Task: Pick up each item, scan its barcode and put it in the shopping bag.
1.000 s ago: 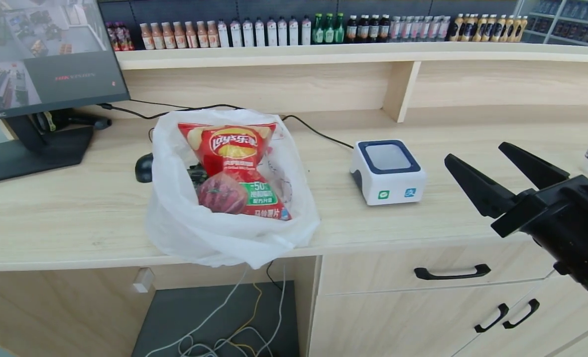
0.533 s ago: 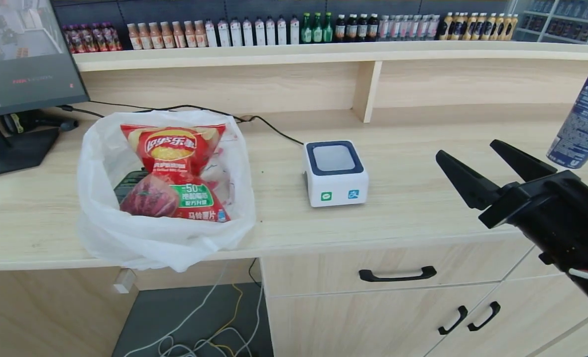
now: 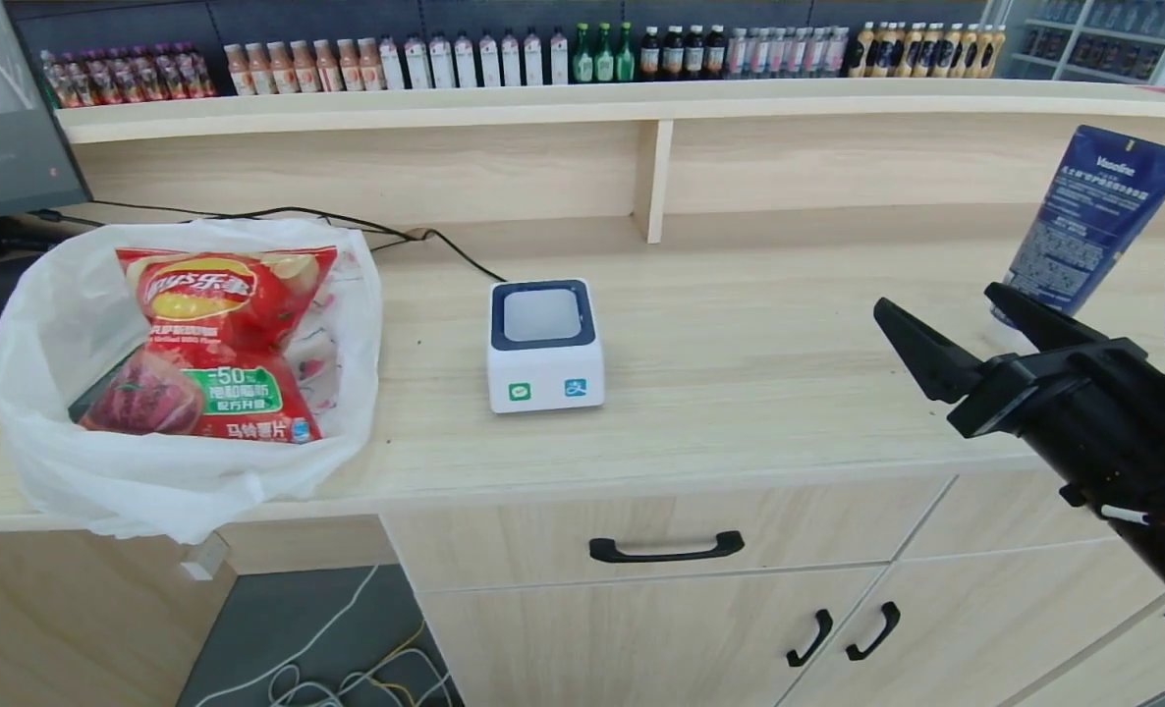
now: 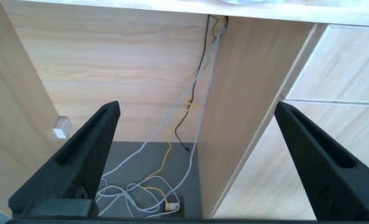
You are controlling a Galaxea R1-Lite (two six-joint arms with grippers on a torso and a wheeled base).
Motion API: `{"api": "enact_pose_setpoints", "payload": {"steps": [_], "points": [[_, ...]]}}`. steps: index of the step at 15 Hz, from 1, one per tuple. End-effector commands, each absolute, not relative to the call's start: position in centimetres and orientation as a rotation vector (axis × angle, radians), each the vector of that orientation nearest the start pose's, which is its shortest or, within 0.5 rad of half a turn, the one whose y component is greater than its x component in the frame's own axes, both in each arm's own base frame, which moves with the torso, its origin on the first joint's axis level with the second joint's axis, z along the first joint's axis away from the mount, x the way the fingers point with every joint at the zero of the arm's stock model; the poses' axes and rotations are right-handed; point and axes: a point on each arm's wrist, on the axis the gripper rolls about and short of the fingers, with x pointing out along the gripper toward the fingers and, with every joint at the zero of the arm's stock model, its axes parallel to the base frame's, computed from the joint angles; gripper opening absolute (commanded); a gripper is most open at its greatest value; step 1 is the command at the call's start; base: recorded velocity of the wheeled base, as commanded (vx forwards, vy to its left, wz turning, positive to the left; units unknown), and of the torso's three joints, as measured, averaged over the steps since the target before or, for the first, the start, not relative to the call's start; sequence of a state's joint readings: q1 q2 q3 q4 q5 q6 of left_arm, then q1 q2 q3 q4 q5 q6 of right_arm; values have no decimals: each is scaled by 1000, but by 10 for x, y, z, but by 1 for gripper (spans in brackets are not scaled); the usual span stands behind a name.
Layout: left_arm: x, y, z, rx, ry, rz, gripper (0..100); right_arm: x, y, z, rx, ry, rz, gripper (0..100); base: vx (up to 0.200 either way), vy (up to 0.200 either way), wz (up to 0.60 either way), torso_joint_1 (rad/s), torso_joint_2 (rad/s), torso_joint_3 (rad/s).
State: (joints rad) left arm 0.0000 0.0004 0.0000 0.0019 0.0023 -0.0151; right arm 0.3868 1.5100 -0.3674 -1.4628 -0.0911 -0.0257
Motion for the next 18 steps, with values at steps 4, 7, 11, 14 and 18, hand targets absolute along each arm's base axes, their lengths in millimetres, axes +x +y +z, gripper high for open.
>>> {"api": "enact_pose_setpoints", "payload": {"steps": [4, 7, 11, 14, 18], "points": [[-23, 0, 75, -15, 2, 3, 100, 209, 82, 204, 50, -316, 286, 100, 0, -200, 0, 4, 2, 1], [-23, 0, 75, -15, 2, 3, 100, 209, 82, 203, 51, -312, 285, 100, 0, -200, 0, -1, 1, 1], [-23, 0, 75, -14, 2, 3, 100, 208, 81, 202, 50, -306, 284, 100, 0, -200, 0, 1, 2, 2], [-23, 0, 75, -14, 2, 3, 100, 208, 81, 201, 48, -303, 285, 100, 0, 0, 0, 0, 0, 0], [-23, 0, 75, -6, 2, 2, 100, 212, 83, 199, 46, -294, 287, 100, 0, 0, 0, 0, 0, 0]]}}
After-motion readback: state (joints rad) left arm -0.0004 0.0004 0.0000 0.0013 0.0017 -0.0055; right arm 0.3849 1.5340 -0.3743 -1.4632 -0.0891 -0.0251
